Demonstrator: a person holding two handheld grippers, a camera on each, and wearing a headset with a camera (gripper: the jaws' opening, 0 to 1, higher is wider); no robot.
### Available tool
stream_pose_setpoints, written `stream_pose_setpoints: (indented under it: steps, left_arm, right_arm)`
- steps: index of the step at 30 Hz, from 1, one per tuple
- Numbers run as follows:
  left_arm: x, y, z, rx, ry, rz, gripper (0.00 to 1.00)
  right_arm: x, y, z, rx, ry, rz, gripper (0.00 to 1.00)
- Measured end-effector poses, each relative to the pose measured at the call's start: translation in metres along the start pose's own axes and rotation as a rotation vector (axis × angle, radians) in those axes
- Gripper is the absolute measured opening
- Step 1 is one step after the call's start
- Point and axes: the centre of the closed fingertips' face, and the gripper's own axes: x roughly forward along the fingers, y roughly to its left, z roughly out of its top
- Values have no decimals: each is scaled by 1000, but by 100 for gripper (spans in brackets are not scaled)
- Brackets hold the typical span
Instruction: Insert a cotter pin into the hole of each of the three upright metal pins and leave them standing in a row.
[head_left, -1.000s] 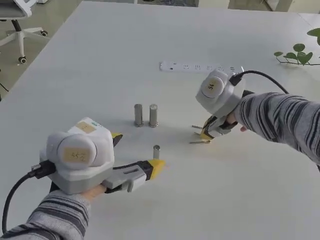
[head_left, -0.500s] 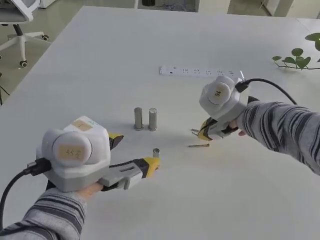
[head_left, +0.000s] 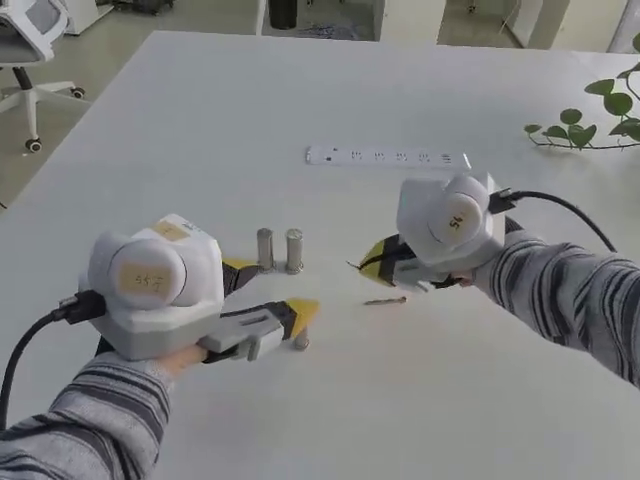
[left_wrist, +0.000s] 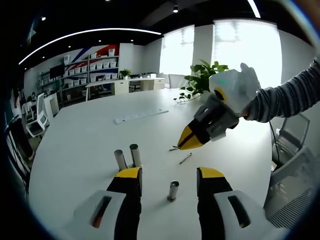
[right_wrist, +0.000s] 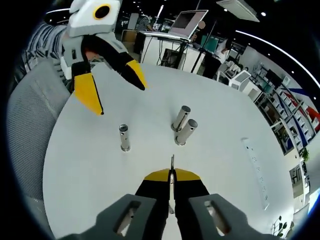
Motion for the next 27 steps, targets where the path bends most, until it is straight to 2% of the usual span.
stream_pose_setpoints:
  steps: [5,7,11,18,19,27]
  left_arm:
    - [4,-3,4,-28,-3,-28,32]
    - [6,-7,2,-45,16,-54,28]
    - [11,-11,0,-81,28,-67,22]
    - [13,-21,3,-139,19,-121,13]
    - [14,-22,4,-165,17,-130,12]
    - [12,-26,11,-217,-6,-159,4]
  right_arm:
    - [-10,13,16,-93,-47,0,0]
    - [-14,18,21,-121,-53,0,0]
    - [-19,27,29,-178,-72,8,0]
    - [-25,40,43,-262,-110,24,0]
    - [-25,42,44,-273,-114,26,0]
    - [-29,46,57,-330,-139,18,0]
